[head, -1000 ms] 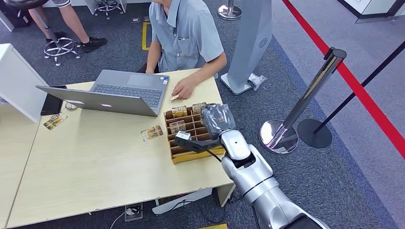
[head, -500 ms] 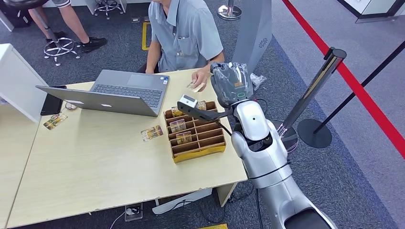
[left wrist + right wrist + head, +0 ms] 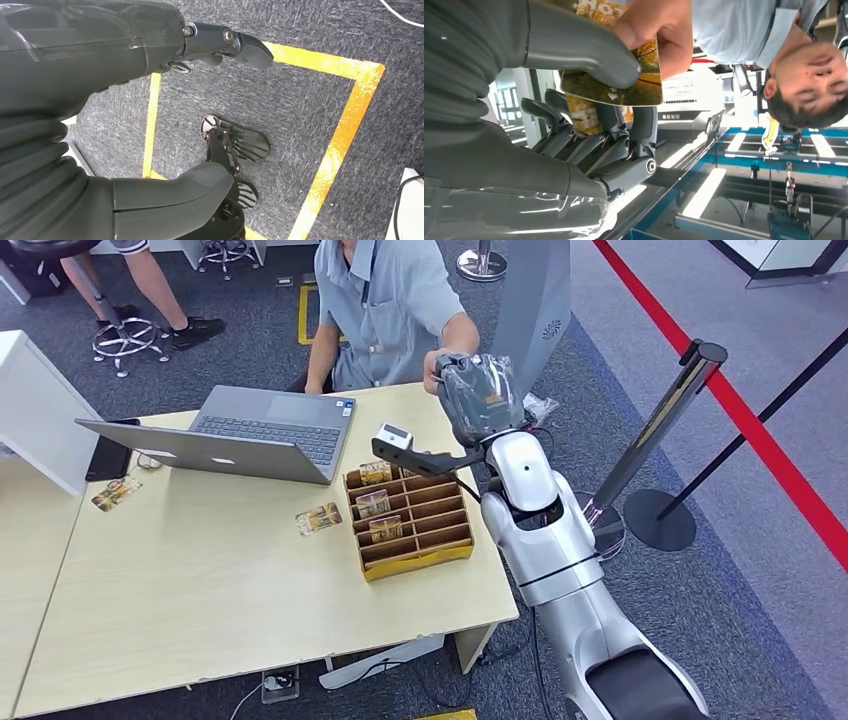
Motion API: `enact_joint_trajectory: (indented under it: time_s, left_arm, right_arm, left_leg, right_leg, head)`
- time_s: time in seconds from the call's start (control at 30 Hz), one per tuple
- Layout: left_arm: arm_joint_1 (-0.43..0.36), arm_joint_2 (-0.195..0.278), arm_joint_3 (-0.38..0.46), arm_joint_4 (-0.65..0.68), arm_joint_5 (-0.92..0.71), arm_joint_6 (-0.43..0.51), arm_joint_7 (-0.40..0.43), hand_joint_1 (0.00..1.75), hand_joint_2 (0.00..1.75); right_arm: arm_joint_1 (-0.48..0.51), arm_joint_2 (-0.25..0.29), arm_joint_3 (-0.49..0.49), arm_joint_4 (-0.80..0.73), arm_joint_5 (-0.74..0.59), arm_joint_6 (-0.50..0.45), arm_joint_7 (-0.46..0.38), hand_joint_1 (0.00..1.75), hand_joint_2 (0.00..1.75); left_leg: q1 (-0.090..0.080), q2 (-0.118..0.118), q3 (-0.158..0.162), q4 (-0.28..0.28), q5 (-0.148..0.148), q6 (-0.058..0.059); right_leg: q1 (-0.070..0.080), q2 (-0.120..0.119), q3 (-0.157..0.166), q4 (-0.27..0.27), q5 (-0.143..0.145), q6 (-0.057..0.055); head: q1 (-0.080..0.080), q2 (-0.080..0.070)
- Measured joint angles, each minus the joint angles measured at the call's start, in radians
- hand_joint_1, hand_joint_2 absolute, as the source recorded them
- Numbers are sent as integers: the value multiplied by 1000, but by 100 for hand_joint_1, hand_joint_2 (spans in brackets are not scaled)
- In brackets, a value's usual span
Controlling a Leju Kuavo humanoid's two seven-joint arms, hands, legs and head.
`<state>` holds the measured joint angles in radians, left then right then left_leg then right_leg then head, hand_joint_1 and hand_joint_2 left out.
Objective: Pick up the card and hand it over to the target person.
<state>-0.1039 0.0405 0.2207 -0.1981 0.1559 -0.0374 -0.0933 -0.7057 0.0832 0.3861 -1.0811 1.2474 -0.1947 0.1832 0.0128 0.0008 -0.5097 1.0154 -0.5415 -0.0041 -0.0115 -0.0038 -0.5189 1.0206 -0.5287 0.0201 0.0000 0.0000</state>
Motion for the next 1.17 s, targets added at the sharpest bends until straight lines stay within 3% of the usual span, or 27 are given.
enact_joint_trajectory:
  time_s: [0.23, 0.3, 0.37, 0.43, 0.73, 0.83, 0.93, 1.17]
  left_arm:
    - [0, -10, -2, 0, -3, 9, -2, 0, 175]
    - [0, -12, -3, -1, -4, 12, -2, 0, 175]
    - [1, -11, -2, -1, -4, 14, -2, 0, 175]
    - [0, -9, 1, -1, -2, 13, -1, 0, 175]
    - [-1, -5, 28, 0, 19, 29, 10, 0, 175]
    - [-1, -8, 43, -1, 30, 40, 15, 0, 175]
    - [-1, -14, 62, -1, 47, 50, 18, 0, 175]
    - [-2, -31, 116, -2, 93, 76, 25, 0, 175]
  right_arm:
    - [-3, -34, -37, -38, -6, 9, 5, 175, 175]
    - [5, -38, -44, -58, -8, 14, 5, 155, 175]
    - [19, -33, -48, -77, -12, 24, 5, 72, 175]
    - [31, -22, -51, -87, -23, 34, 0, 4, 175]
    - [134, 6, -28, -207, -103, 54, -30, 0, 175]
    - [179, -10, 6, -263, -181, 74, -40, 0, 175]
    - [240, -30, 37, -328, -310, 94, -51, 0, 175]
    - [427, -61, 70, -451, -771, 125, -61, 0, 175]
  left_leg:
    - [0, -2, -1, 0, 1, 0]
    - [0, -3, -1, 0, 0, 0]
    - [0, -3, -1, 0, 0, 0]
    - [0, -3, -1, 0, 0, 0]
    - [0, -2, -1, 0, 0, 0]
    - [0, -3, -1, -1, 0, 0]
    - [0, -3, -1, 0, 0, 0]
    - [1, -5, 0, -1, 0, 0]
  right_leg:
    - [0, -2, 0, 0, 0, 0]
    - [0, -3, 0, 0, 0, 0]
    - [0, -3, 0, 0, -1, 0]
    - [0, -3, 0, 0, -1, 0]
    - [0, -2, 0, -1, 0, 0]
    - [0, -3, 0, -1, 0, 0]
    - [0, -3, 0, -1, -1, 0]
    - [1, -5, 2, -3, -1, 0]
  head:
    - [0, 0]
    - [0, 0]
    - [0, 0]
    - [0, 0]
    - [0, 0]
    - [0, 0]
    - [0, 0]
    - [0, 0]
